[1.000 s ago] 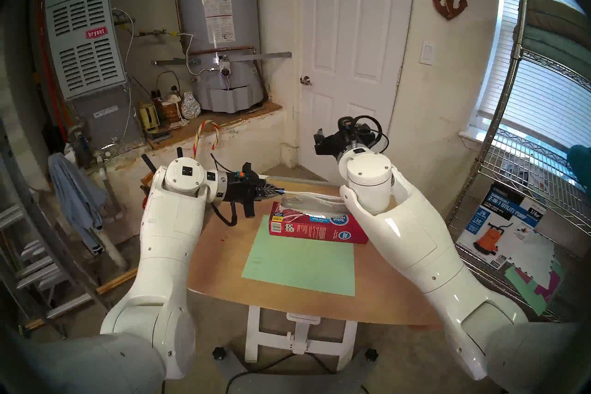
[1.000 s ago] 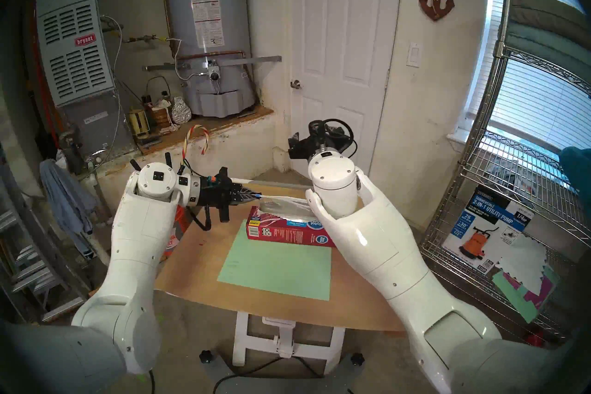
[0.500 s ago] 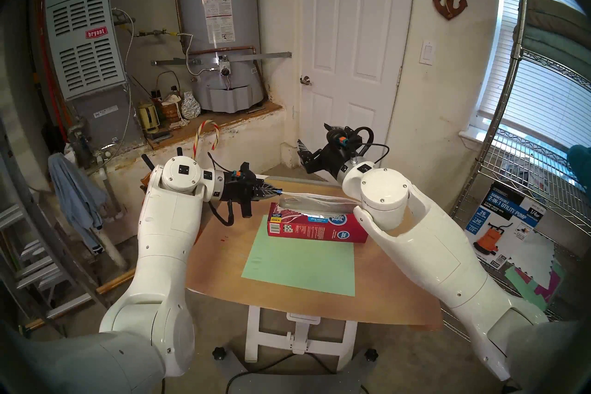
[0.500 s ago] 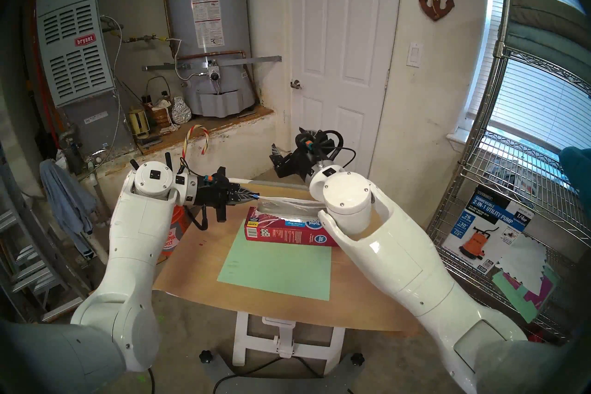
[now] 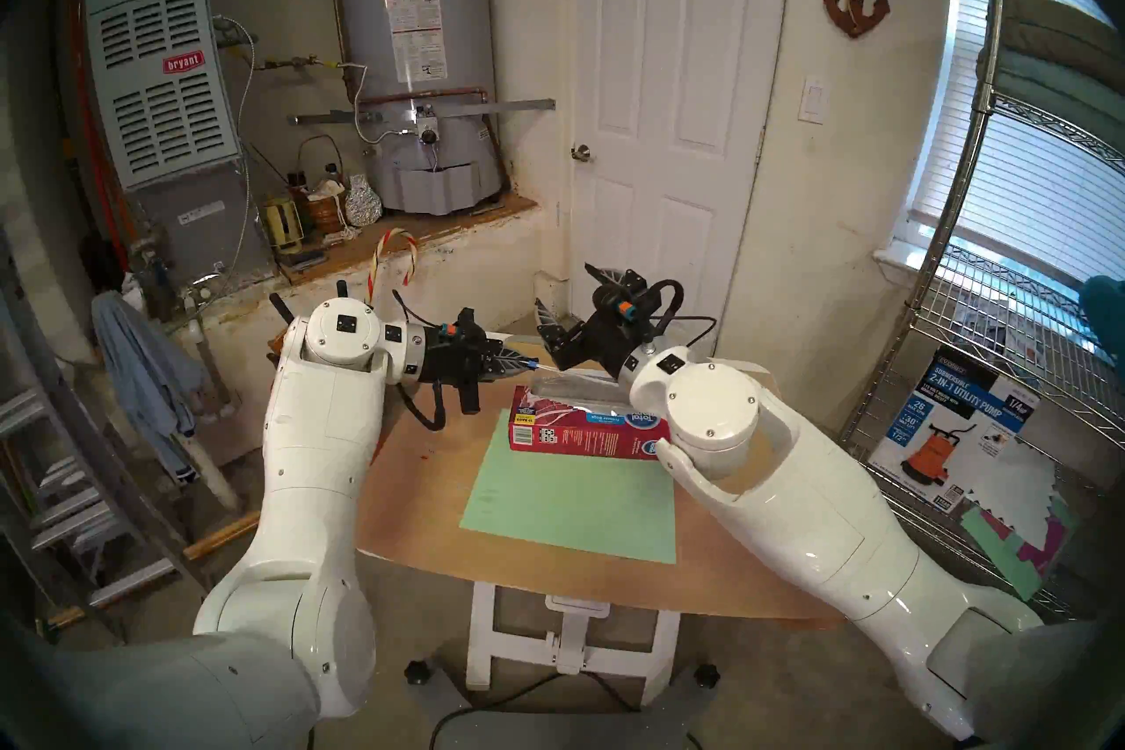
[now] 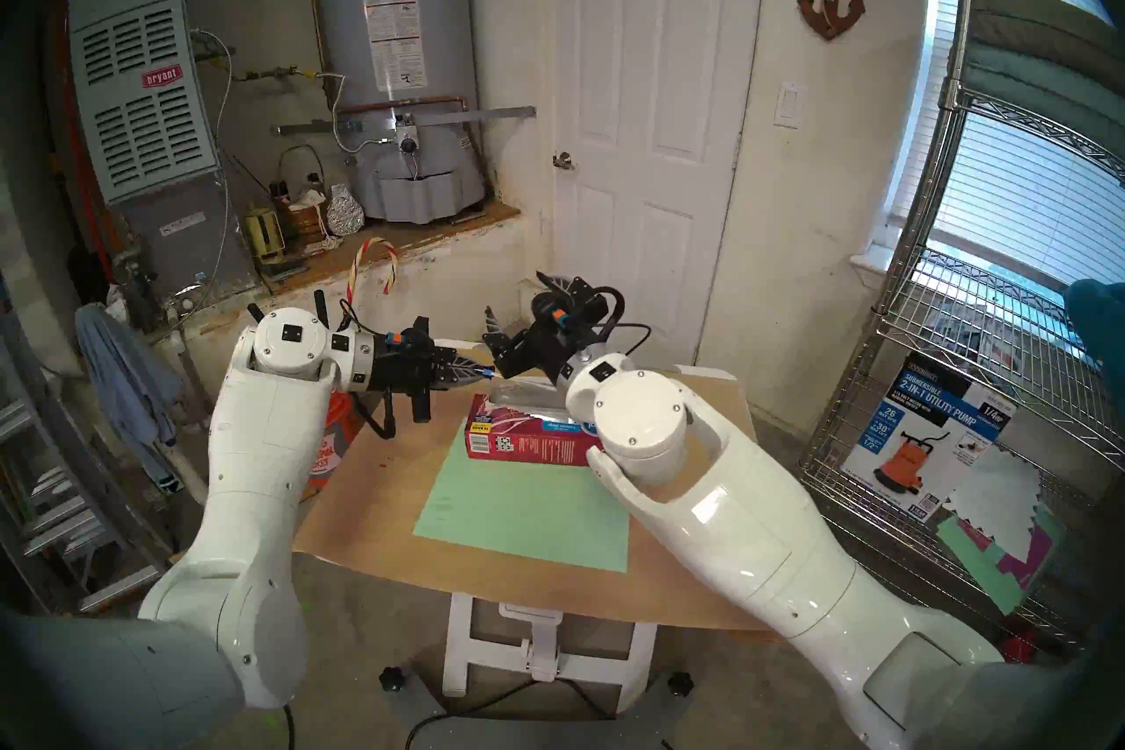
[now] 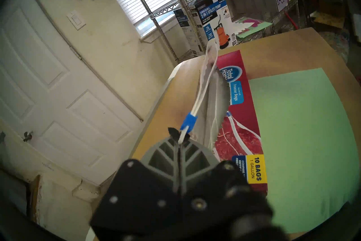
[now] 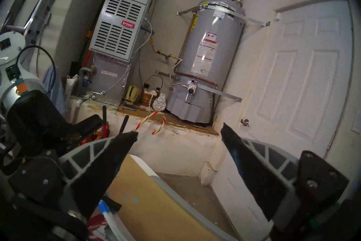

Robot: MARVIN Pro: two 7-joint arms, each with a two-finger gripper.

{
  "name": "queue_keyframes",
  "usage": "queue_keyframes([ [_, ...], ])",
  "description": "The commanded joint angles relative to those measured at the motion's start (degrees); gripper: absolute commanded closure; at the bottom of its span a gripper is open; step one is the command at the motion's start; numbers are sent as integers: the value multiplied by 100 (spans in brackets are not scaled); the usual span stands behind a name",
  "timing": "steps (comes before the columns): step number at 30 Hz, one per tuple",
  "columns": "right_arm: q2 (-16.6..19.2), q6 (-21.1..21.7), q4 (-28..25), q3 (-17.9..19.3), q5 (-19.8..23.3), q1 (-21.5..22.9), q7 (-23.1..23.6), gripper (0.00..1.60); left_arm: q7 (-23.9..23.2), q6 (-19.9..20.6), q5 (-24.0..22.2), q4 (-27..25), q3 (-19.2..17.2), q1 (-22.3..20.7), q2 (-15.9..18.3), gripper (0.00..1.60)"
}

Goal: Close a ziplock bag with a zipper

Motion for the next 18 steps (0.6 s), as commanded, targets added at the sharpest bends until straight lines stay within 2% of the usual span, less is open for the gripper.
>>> queue_keyframes([
  [1, -147, -10, -40, -141, -235, 248, -30, 0, -38, -34, -135, -152, -103, -62, 19, 160],
  [10, 299, -148, 252, -188, -285, 421, 575, 0, -110, -53, -140, -168, -188, -85, 31, 160],
  [12, 399, -54, 208, -168, -177, 470, 839, 0, -110, -61, -144, -152, -191, -101, 34, 160],
  [18, 476, 531, 59, -92, 58, 426, 1179, 0, -110, -87, -134, -44, -161, -201, 26, 160],
])
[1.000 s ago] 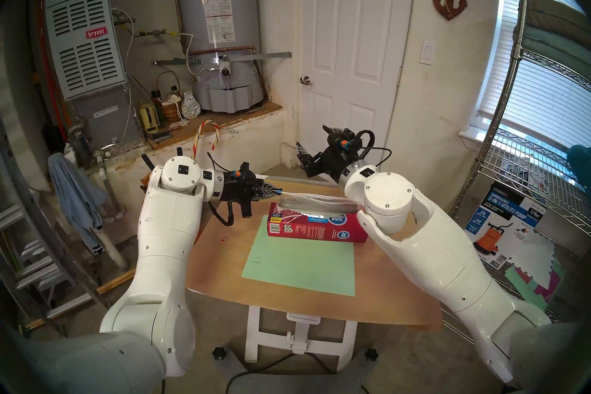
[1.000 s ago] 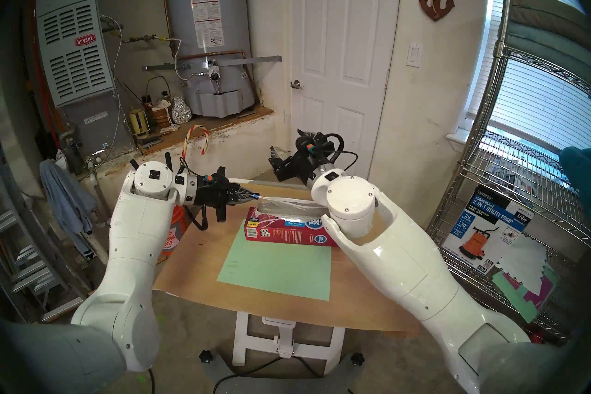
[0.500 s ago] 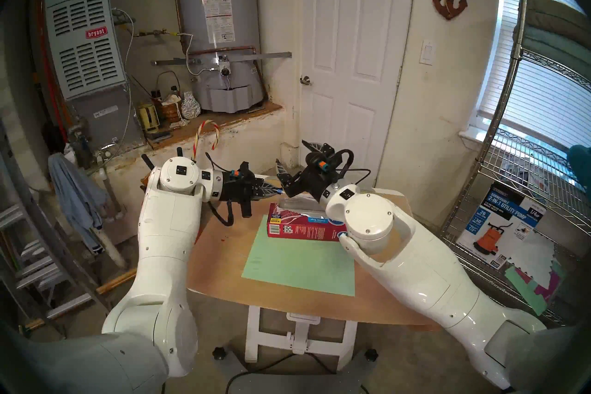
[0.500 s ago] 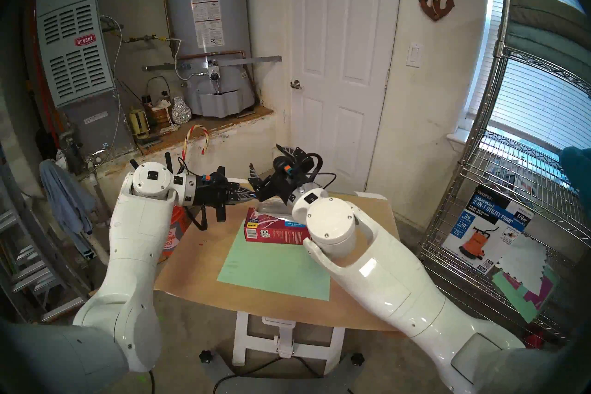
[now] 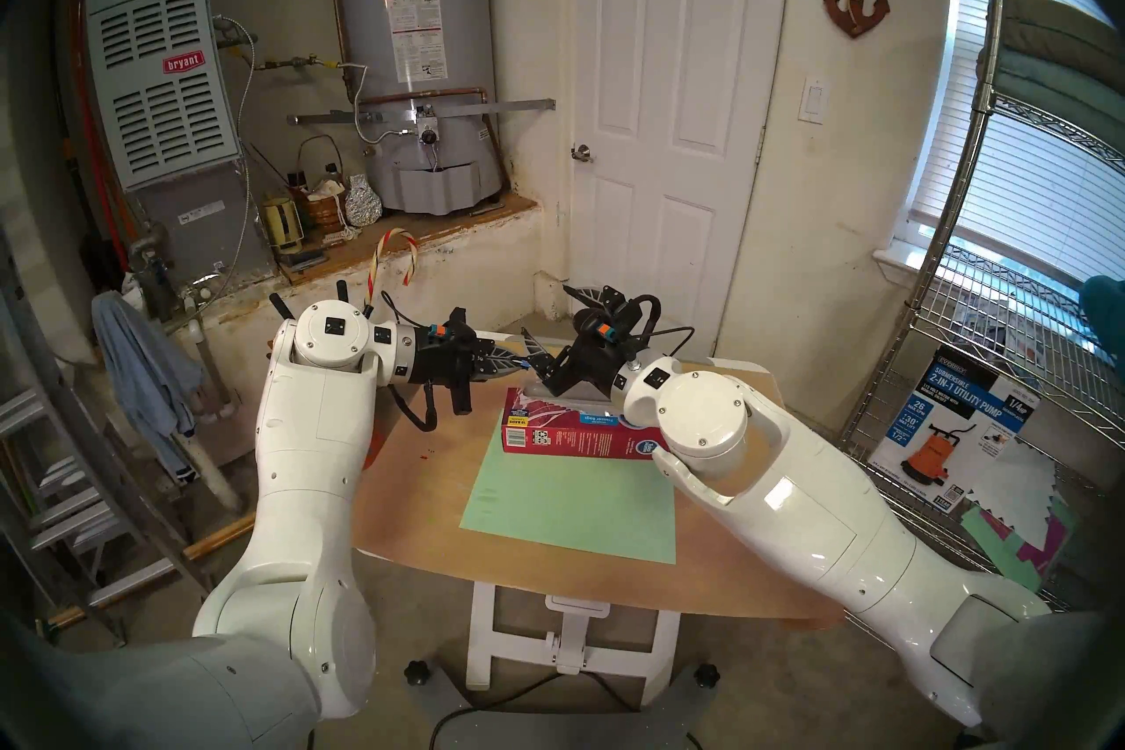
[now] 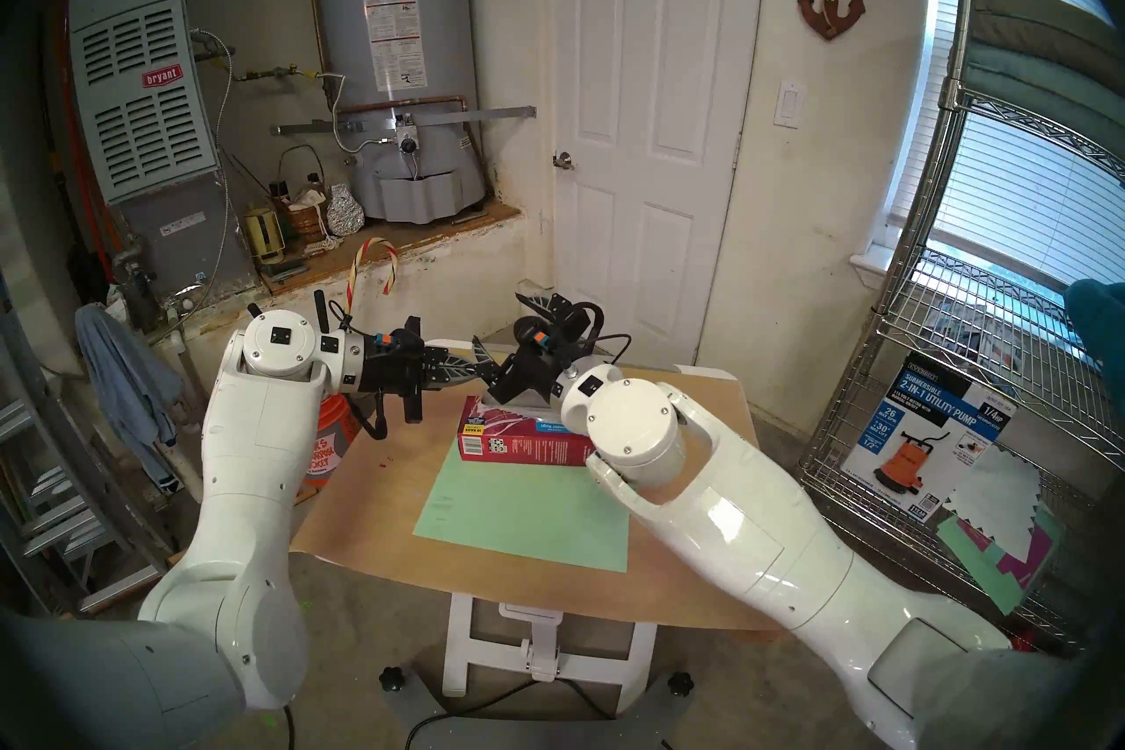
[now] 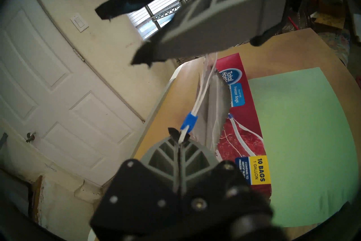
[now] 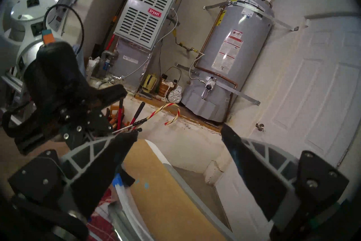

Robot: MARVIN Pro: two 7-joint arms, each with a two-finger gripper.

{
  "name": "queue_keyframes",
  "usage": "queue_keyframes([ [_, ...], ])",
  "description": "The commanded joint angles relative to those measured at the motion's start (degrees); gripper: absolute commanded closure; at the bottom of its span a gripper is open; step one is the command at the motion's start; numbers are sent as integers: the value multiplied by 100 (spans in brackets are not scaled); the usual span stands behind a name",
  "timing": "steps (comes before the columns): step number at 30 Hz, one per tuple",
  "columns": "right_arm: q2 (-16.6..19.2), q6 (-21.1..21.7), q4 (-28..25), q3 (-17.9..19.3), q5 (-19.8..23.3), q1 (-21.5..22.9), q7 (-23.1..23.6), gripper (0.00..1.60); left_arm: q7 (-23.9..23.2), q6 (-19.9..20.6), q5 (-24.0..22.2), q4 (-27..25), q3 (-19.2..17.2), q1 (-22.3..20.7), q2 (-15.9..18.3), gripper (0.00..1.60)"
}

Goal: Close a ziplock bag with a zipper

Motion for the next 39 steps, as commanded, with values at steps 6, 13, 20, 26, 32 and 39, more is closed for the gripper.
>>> queue_keyframes([
  [6, 115, 1065, -438, 215, 499, 81, 407, 0, 13, -23, -72, 89, 30, -282, -3, 160],
  [13, 110, 1718, -732, 363, 839, -70, 451, 0, 13, -66, -52, 204, 38, -334, -19, 160],
  [20, 186, 1701, -1017, 408, 908, -254, 487, 0, 13, -79, -53, 241, 36, -350, -55, 160],
  [26, 95, 1202, -876, 192, 604, -327, 384, 0, 13, -68, -66, 170, 33, -304, -102, 160],
  [32, -79, 762, -684, 45, 330, -370, 164, 0, 13, -7, -105, -48, 22, -210, -129, 160],
  [39, -138, 596, -577, -57, 185, -314, 115, 0, 13, 57, -132, -196, 16, -133, -105, 160],
])
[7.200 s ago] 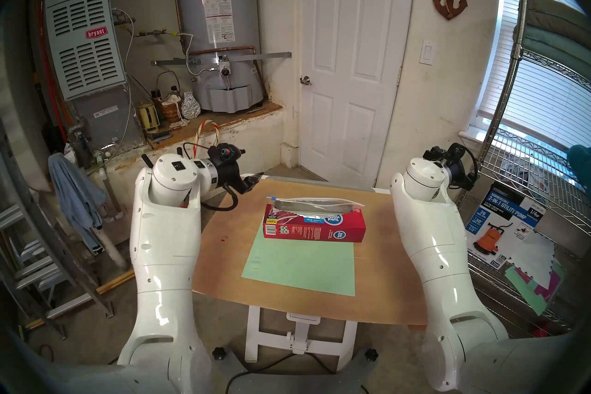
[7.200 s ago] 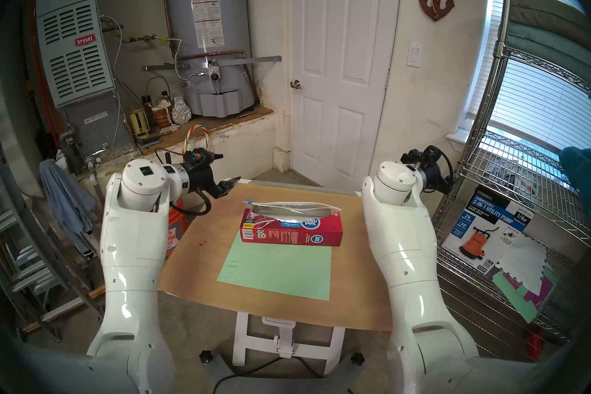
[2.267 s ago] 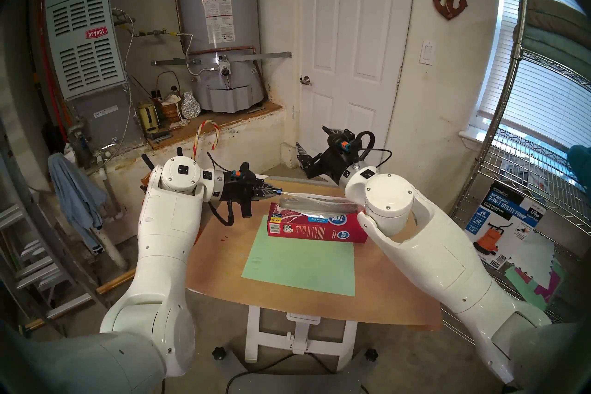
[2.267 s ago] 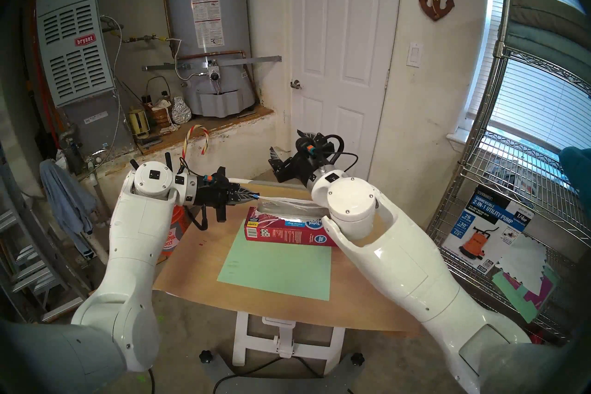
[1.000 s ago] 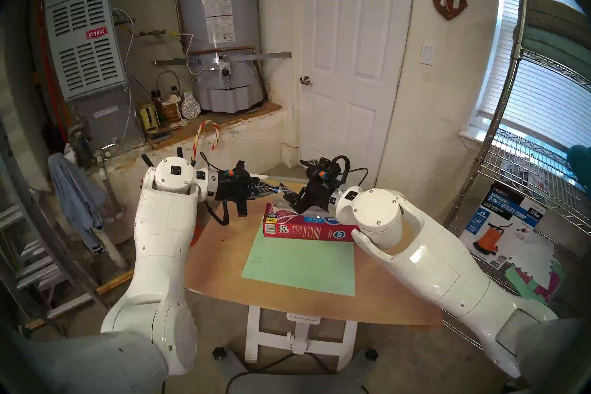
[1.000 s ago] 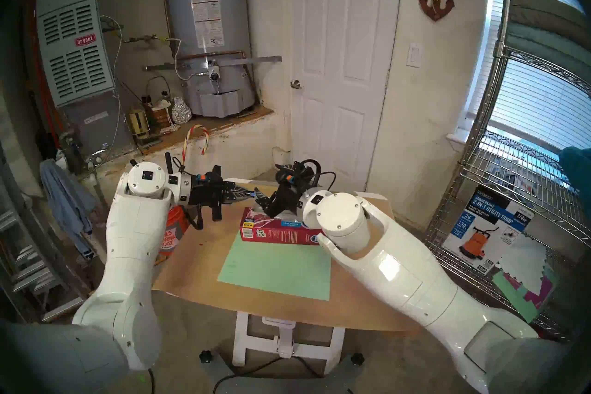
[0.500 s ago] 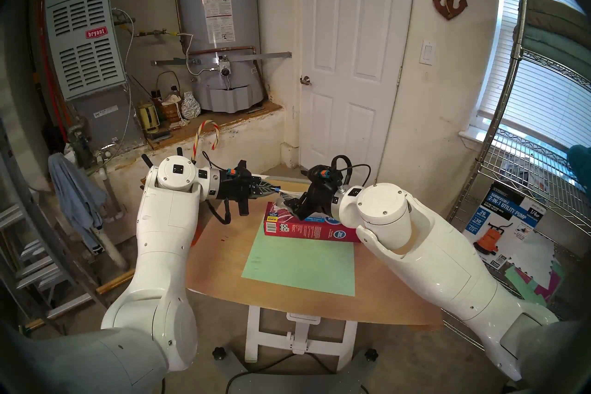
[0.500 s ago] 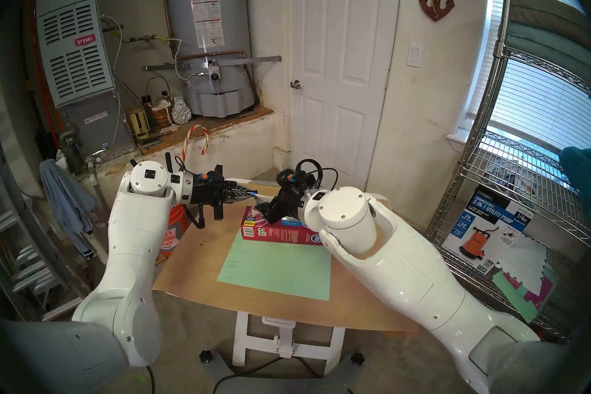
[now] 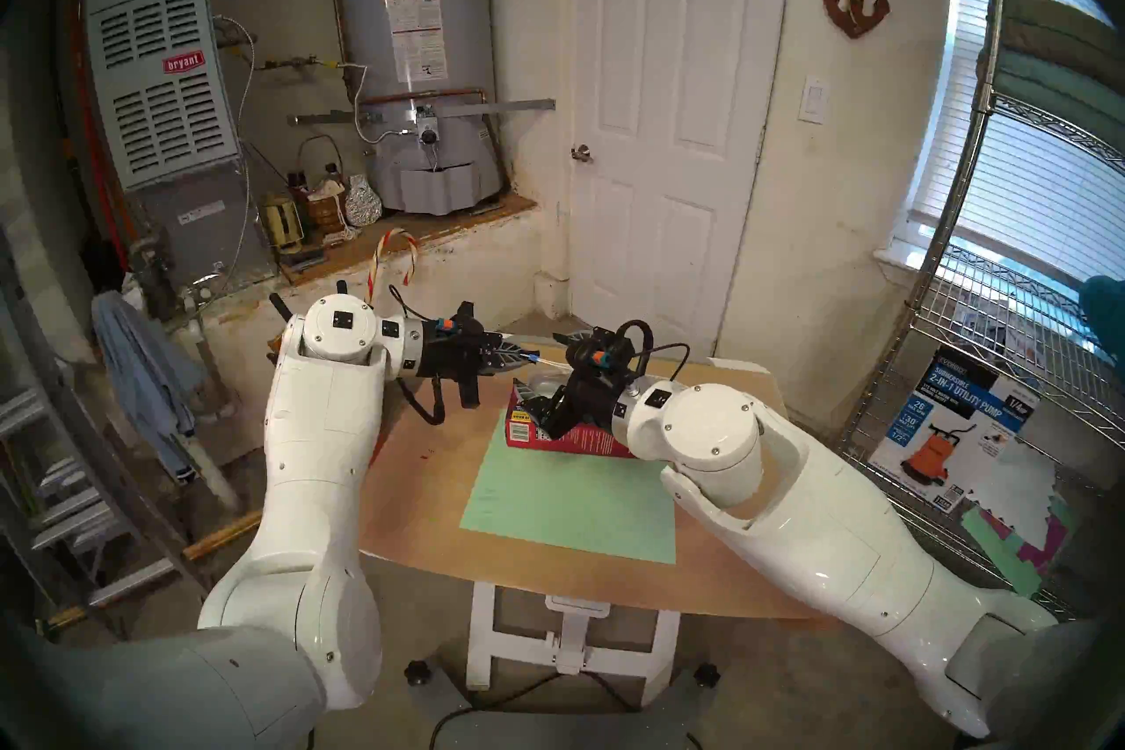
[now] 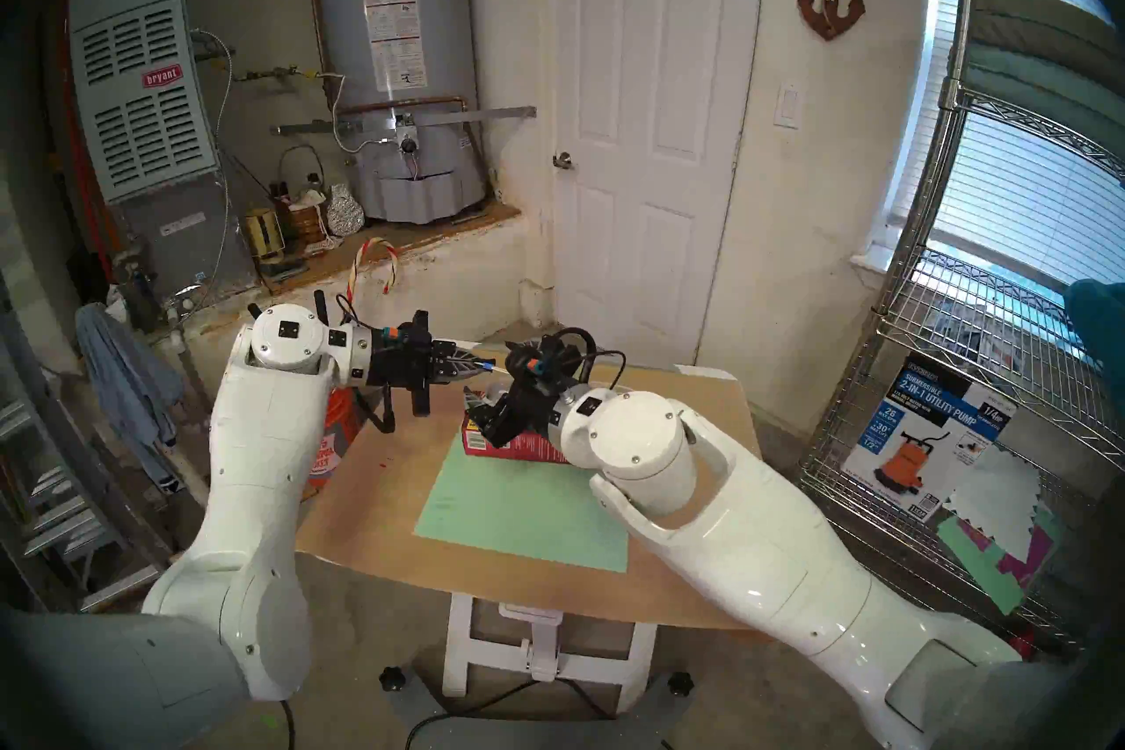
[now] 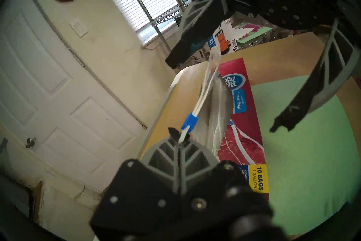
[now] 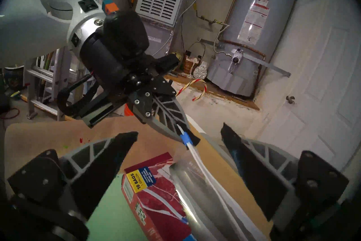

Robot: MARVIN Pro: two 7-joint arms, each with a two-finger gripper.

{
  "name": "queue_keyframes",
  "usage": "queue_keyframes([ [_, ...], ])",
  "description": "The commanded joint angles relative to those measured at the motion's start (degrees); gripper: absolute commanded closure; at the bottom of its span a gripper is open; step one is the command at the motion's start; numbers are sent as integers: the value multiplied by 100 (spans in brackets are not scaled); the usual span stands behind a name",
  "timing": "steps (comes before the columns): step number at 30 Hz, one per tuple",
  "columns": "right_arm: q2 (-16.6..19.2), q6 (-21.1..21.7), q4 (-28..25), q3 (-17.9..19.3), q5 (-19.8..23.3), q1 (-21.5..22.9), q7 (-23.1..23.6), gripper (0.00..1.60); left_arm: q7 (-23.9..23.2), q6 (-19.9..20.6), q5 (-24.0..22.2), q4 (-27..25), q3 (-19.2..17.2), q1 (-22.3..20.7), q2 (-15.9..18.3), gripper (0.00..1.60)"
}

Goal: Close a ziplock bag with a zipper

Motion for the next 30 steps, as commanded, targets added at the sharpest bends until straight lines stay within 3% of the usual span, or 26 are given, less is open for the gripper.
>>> queue_keyframes([
  [1, -180, -263, 5, -35, -138, 120, -107, 0, 13, 70, -131, -291, -15, -2, 9, 160],
  [5, -189, -308, 50, -53, -179, 126, -130, 23, 13, 109, -160, -387, -26, 62, 29, 160],
  [8, -192, -306, 80, -51, -202, 138, -146, 30, 13, 125, -179, -419, -27, 92, 39, 160],
  [11, -194, -294, 96, -46, -216, 143, -152, 59, 13, 127, -198, -433, -23, 107, 49, 160],
  [13, -194, -279, 100, -42, -218, 141, -154, 65, 13, 130, -212, -437, -21, 112, 57, 160],
  [18, -183, -282, 115, -48, -243, 118, -144, 70, 13, 125, -260, -440, -11, 116, 76, 160],
  [21, -197, -341, 141, -76, -291, 108, -157, 60, 13, 140, -293, -463, 0, 119, 79, 160],
  [30, -390, -457, 340, -162, -453, 128, -285, 61, 13, 210, -405, -519, 86, 148, 130, 160],
])
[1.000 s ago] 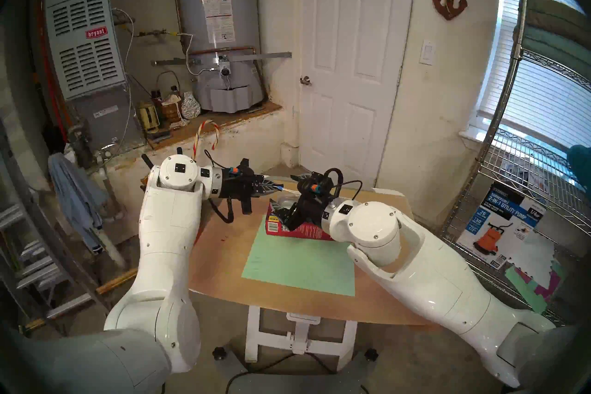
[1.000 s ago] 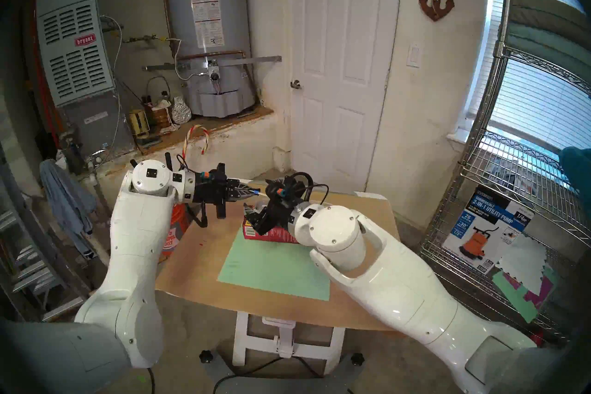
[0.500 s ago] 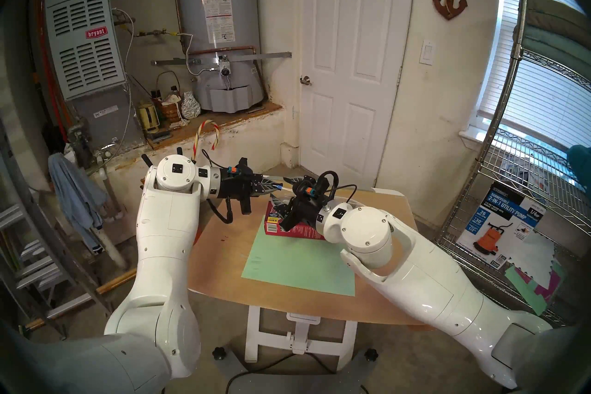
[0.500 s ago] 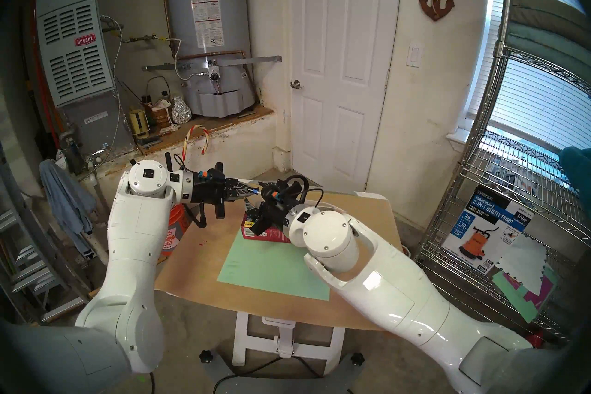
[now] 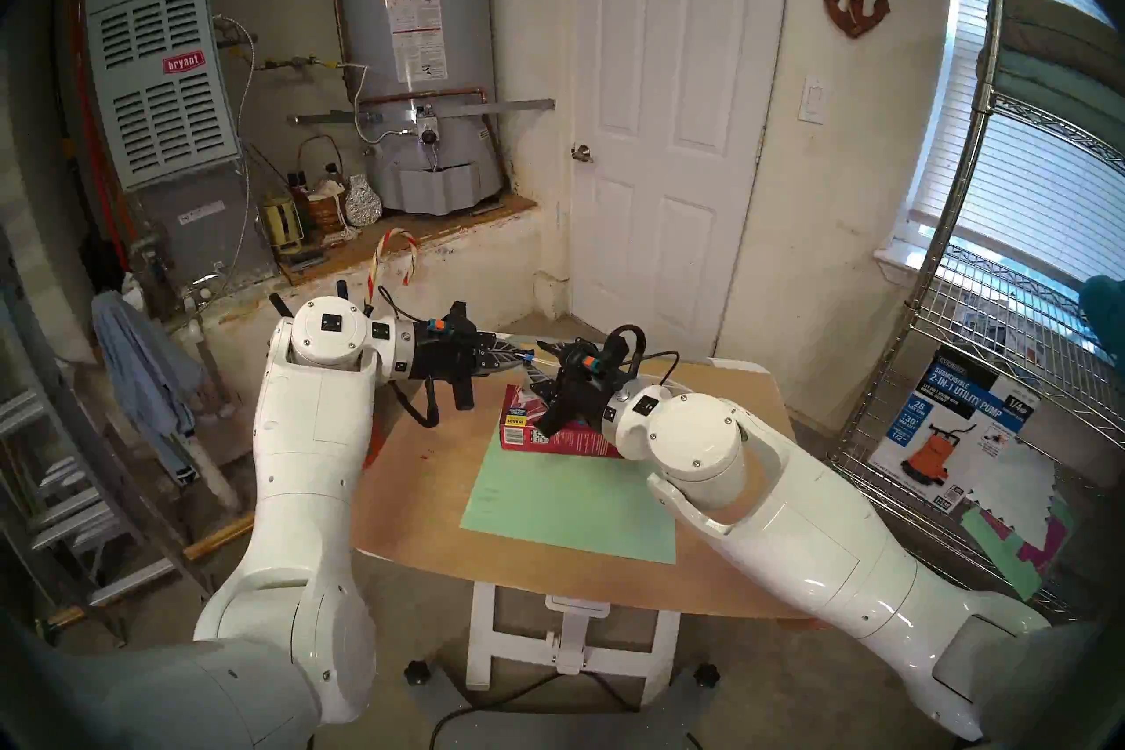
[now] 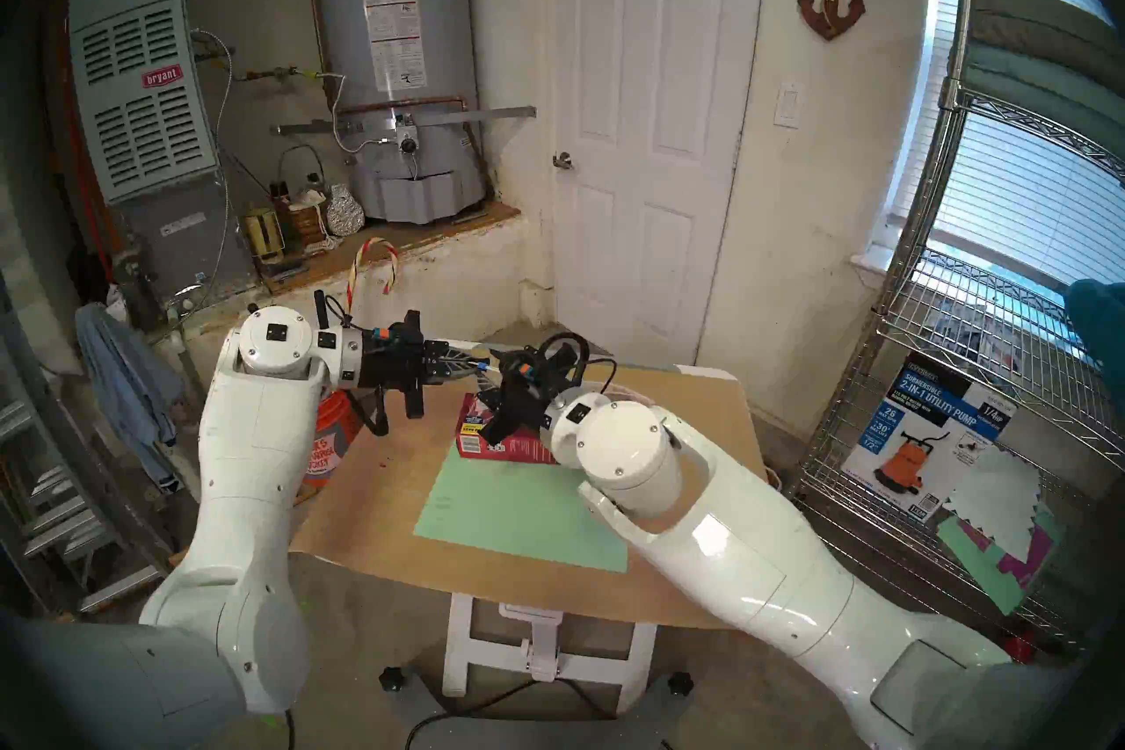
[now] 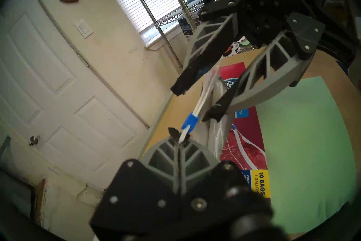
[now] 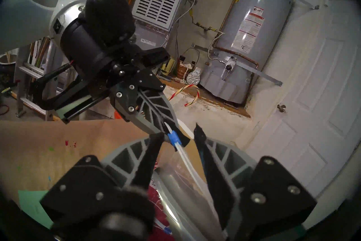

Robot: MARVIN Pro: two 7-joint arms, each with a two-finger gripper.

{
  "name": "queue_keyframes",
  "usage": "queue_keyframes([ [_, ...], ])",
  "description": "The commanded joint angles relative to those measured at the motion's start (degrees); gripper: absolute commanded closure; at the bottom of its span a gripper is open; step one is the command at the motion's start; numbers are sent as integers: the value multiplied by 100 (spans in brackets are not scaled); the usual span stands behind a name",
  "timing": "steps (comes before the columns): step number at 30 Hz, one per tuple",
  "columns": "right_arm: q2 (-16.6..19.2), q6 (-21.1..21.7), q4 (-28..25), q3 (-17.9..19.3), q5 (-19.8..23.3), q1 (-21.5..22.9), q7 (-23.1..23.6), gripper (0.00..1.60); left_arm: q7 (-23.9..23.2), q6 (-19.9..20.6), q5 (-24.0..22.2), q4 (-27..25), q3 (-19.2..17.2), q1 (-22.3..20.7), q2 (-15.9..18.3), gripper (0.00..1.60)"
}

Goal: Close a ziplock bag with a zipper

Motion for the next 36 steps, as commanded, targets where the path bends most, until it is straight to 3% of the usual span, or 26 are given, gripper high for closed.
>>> queue_keyframes([
  [1, -219, -156, 46, -52, -78, 92, -95, 64, 13, 36, -194, -171, 54, -67, 24, 160],
  [11, -286, -206, 175, -62, -129, 145, -128, 68, 13, 120, -268, -203, 149, -36, 97, 160],
  [15, -294, -242, 225, -61, -144, 158, -99, 80, 13, 134, -296, -188, 179, -41, 124, 160],
  [36, -377, -326, 469, -39, -205, 222, -67, 82, 13, 141, -413, -46, 280, -146, 221, 160],
])
